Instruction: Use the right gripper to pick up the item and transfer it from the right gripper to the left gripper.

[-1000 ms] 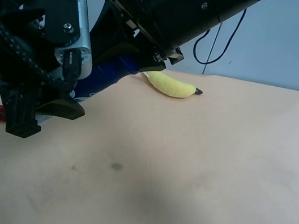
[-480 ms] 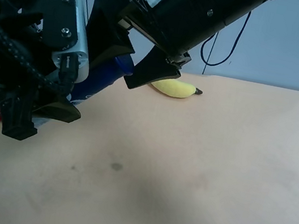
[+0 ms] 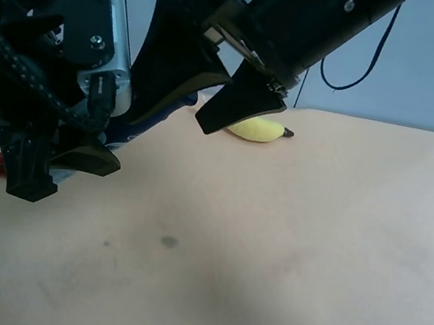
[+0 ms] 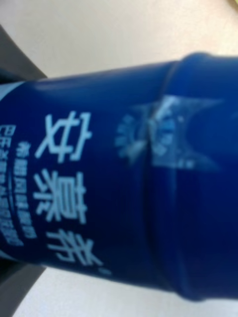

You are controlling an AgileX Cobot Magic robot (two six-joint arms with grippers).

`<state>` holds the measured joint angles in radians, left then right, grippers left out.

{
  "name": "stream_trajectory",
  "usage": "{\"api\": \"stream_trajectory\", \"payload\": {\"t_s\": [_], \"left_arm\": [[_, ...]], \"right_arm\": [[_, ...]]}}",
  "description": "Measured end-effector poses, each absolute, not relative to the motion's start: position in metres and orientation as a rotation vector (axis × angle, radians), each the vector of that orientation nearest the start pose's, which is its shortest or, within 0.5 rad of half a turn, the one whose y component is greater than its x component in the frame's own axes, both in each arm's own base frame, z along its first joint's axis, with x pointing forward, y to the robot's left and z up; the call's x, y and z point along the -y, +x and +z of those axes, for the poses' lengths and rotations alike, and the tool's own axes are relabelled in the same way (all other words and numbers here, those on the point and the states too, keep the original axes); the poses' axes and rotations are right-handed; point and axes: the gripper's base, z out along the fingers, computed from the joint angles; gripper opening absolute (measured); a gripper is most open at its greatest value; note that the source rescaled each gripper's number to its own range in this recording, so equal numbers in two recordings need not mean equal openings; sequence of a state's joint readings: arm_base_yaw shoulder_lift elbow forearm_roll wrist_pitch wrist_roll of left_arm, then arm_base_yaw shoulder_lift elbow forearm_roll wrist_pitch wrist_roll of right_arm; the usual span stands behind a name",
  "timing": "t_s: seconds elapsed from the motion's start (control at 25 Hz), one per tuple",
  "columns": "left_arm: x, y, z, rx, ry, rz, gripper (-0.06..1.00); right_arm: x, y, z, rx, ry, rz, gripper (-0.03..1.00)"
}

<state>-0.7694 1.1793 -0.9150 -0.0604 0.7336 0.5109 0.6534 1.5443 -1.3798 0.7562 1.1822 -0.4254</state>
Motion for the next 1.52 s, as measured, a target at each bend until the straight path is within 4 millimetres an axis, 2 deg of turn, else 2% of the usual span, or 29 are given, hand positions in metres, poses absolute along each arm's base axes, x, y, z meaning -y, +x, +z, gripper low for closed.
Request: {"api": "stream_trajectory", "payload": {"t_s": [0.28, 0.52, 0.72, 0.92, 1.08, 1.2, 1.28, 1.52], "left_arm": [[0.166, 0.166, 0.304, -2.018, 1.453, -0.18, 0.0], [0.166, 0.166, 0.304, -2.018, 1.455, -0.179, 0.0], [0.166, 0.166, 0.304, -2.018, 1.455, -0.177, 0.0], [0.166, 0.166, 0.304, -2.018, 1.455, -0.177, 0.0], [0.166, 0.166, 0.304, -2.018, 1.455, -0.177, 0.0], [0.166, 0.166, 0.304, -2.018, 1.455, -0.177, 0.0], [0.166, 0.166, 0.304, -2.018, 1.455, -0.177, 0.0], [0.166, 0.166, 0.304, -2.019, 1.454, -0.178, 0.0]], "right_arm": [[-0.217, 0.194, 0.372, -2.38, -1.208, 1.025, 1.0], [-0.186, 0.178, 0.396, -2.299, -1.237, 0.74, 0.99], [-0.157, 0.163, 0.415, -2.269, -1.145, 0.537, 0.99], [-0.128, 0.141, 0.433, -2.221, -1.022, 0.442, 0.99], [-0.103, 0.113, 0.425, -2.204, -0.993, 0.404, 0.99], [-0.083, 0.092, 0.404, -2.211, -0.995, 0.355, 1.0], [-0.072, 0.082, 0.381, -2.246, -1.005, 0.322, 1.0], [-0.044, 0.046, 0.33, -2.285, -0.989, 0.317, 1.0]]}}
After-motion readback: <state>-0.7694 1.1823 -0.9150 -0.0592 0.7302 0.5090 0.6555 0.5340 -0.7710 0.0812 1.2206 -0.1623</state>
